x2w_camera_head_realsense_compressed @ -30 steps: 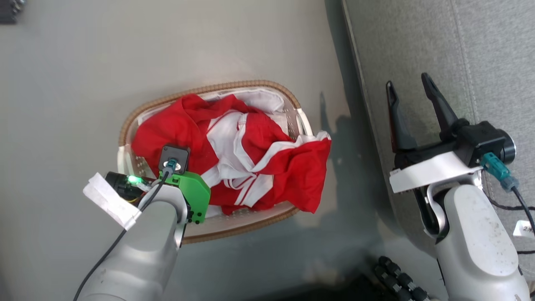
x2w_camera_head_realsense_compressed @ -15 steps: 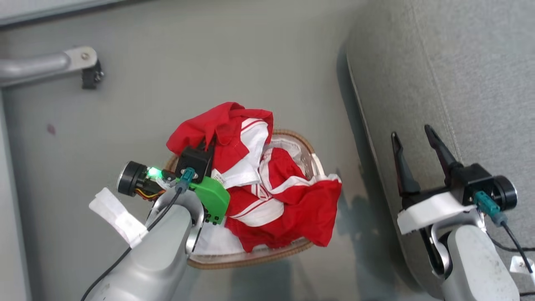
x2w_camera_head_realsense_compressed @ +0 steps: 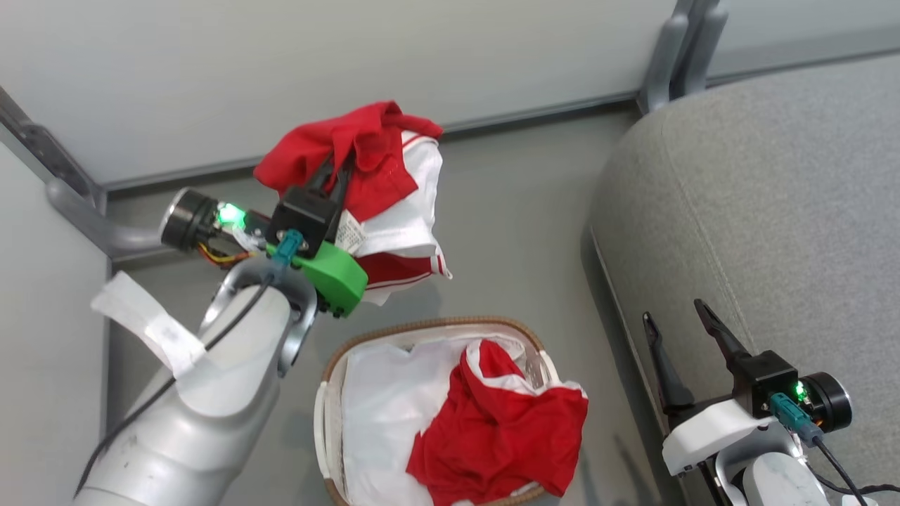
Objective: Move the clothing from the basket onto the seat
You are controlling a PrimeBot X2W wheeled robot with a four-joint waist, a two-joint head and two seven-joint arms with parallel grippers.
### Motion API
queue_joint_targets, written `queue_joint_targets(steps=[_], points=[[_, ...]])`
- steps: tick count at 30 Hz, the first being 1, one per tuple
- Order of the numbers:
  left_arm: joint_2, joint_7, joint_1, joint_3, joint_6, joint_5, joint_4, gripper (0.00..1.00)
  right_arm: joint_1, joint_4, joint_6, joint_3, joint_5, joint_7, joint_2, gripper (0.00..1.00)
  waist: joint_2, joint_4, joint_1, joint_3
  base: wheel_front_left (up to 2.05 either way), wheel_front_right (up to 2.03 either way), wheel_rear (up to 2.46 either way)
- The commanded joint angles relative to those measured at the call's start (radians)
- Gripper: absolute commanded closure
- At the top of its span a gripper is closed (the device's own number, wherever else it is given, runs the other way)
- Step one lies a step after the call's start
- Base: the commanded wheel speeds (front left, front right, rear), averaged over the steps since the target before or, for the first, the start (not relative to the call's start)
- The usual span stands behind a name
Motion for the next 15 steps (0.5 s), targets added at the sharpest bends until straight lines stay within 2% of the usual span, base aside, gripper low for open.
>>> queue_joint_targets(steps=[1,8,15], points=[[0.015,0.012,-0.04,0.0,-0.009,0.011,-0.019,1.0,0.019,0.002,0.0,0.006,-0.009,0.0,-0.004,0.0,0.0,0.02,0.0001,-0.115,0.0,0.0,0.0],[0.027,0.046,-0.126,-0.009,-0.032,0.02,-0.061,1.0,0.003,0.001,0.0,0.047,-0.013,0.0,-0.004,0.0,0.0,0.018,0.0001,-0.142,0.0,0.0,0.0],[0.01,0.069,-0.17,-0.026,-0.047,0.019,-0.106,1.0,-0.057,0.01,0.0,0.101,-0.028,0.0,-0.004,0.0,0.0,0.027,0.0001,-0.153,0.0,0.0,0.0]])
